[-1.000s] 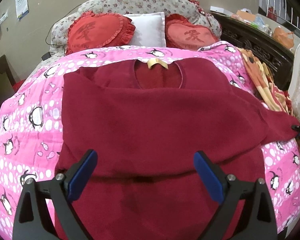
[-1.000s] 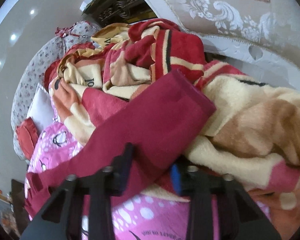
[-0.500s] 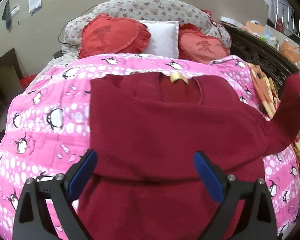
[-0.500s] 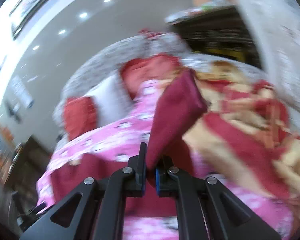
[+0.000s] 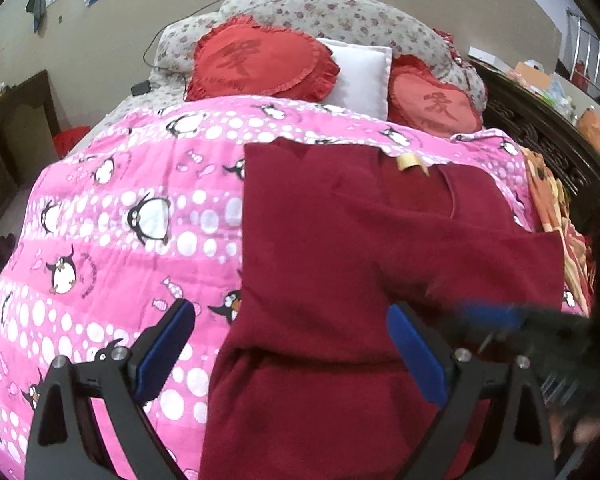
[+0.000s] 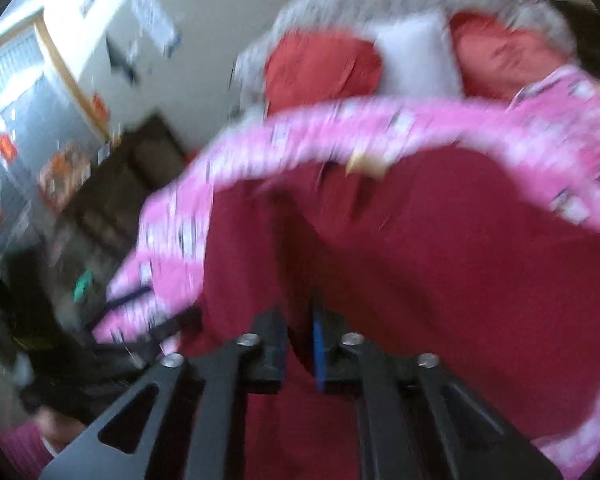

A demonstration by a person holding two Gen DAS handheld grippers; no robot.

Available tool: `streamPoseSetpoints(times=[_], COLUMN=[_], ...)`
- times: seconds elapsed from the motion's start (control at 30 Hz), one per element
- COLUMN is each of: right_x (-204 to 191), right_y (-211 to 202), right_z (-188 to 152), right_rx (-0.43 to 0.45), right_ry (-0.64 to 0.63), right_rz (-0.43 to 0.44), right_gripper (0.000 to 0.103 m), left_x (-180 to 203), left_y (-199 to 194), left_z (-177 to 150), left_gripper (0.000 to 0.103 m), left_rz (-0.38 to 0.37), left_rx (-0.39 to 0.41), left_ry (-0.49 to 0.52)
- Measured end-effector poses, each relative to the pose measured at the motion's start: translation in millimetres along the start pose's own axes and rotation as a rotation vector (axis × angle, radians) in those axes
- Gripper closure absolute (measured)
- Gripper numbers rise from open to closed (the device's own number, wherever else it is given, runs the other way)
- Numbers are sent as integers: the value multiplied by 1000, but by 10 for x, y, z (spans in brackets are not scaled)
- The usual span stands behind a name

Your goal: Fold small clothes

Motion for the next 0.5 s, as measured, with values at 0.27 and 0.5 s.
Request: streamPoseSetpoints(times=[0.27, 0.5], right_x=[81, 370], right_y=[-398, -791], right_z=[-105, -180], right_rx=[56, 95], right_ry=[-25, 62], right_rz=[6, 0], right_gripper=[94, 94], left_x=[125, 603], left_y=[50, 206], left_z=[2, -61], left_gripper=[4, 23], left_rz=[-62, -160], left_rx=[0, -52], left_ry=[-3, 26])
Point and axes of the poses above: each gripper's, at about its wrist camera, not at the fingertips, and y roughly the way its jaws point, x to its right, z to its top, the point moved 9 cm from there along y, roughly the way its jaws point, and after that the axes turned 1 degree about -x, right-handed, at the moved point
